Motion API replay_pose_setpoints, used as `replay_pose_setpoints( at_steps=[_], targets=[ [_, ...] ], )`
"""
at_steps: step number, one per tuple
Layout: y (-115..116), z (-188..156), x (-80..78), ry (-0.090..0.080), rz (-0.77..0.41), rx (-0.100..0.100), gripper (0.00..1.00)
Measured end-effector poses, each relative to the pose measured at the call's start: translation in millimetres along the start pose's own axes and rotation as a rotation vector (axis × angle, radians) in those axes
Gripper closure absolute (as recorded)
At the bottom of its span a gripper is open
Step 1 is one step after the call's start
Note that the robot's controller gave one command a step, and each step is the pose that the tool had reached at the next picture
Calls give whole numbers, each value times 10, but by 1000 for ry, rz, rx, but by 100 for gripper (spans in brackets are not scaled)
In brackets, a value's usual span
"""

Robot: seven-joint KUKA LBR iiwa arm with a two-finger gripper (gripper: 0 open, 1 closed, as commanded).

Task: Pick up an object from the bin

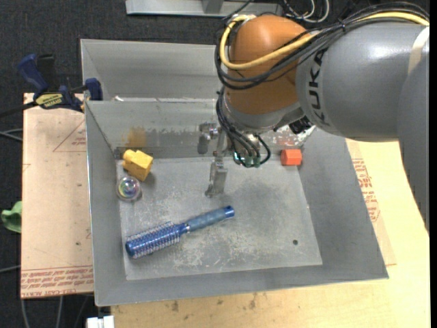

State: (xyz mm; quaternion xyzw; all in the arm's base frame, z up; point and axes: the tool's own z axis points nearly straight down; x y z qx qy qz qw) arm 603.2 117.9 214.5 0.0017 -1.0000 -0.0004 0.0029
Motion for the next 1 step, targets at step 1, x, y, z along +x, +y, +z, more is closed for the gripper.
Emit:
replay_pose_setpoints(
  at_steps=[1],
  targets=[
    [25, 1153, 294, -2, -459, 1, 0]
  ],
)
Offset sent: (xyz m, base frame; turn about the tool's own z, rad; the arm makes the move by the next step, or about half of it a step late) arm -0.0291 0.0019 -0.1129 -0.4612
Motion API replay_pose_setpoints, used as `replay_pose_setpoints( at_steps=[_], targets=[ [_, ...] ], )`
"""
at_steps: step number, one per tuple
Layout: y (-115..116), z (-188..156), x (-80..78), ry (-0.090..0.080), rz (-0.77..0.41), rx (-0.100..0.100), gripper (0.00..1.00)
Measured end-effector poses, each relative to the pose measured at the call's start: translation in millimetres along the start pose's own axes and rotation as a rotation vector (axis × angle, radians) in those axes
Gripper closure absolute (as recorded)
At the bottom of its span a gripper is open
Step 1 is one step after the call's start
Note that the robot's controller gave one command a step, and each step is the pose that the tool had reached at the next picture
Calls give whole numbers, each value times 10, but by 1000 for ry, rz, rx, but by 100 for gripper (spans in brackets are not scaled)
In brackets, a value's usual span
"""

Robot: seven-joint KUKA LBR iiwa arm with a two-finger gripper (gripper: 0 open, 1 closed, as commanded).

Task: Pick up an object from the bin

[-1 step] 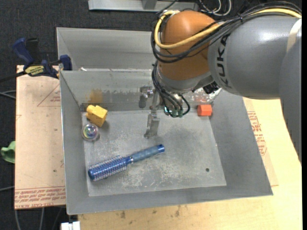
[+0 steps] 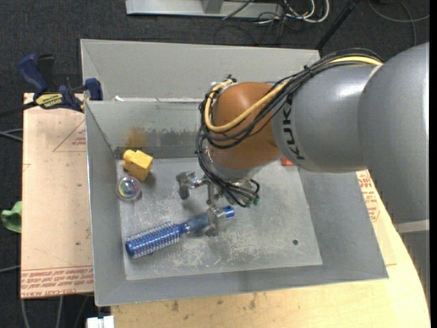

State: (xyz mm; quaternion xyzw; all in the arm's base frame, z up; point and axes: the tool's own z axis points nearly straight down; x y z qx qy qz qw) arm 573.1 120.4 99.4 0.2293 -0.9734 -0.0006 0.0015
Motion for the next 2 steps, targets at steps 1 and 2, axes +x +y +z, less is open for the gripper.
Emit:
replay_pose_setpoints(
  at_steps=[1, 2],
  targets=[
    [146, 310, 103, -2, -49, -1, 0],
    [134, 290, 93, -5, -47, 0, 100]
  ],
)
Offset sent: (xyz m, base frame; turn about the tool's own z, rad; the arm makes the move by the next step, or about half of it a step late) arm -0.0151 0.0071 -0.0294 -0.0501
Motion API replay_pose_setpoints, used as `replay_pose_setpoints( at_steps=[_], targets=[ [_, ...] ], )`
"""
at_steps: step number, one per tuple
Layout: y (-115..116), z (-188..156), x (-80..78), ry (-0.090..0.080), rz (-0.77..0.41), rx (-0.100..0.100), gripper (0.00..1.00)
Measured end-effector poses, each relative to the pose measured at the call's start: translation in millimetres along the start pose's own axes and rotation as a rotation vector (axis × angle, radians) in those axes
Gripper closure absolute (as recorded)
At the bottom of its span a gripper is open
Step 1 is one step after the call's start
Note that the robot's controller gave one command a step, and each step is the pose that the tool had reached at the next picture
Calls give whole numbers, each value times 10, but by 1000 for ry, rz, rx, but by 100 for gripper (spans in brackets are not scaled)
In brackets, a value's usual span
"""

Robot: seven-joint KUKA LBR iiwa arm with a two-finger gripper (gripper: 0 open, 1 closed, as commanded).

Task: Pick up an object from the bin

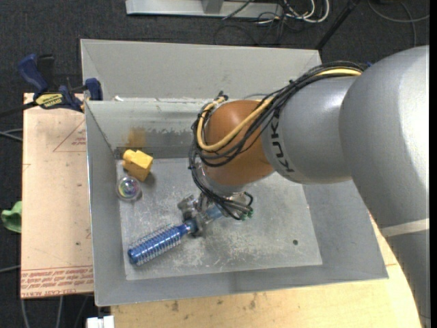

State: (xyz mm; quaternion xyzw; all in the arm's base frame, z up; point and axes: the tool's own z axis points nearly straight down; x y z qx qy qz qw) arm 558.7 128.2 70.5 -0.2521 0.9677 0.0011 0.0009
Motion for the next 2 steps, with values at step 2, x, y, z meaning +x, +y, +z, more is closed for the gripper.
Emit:
replay_pose_setpoints(
  at_steps=[2],
  targets=[
    [298, -1955, -716, -3, -372, 0, 100]
  ],
)
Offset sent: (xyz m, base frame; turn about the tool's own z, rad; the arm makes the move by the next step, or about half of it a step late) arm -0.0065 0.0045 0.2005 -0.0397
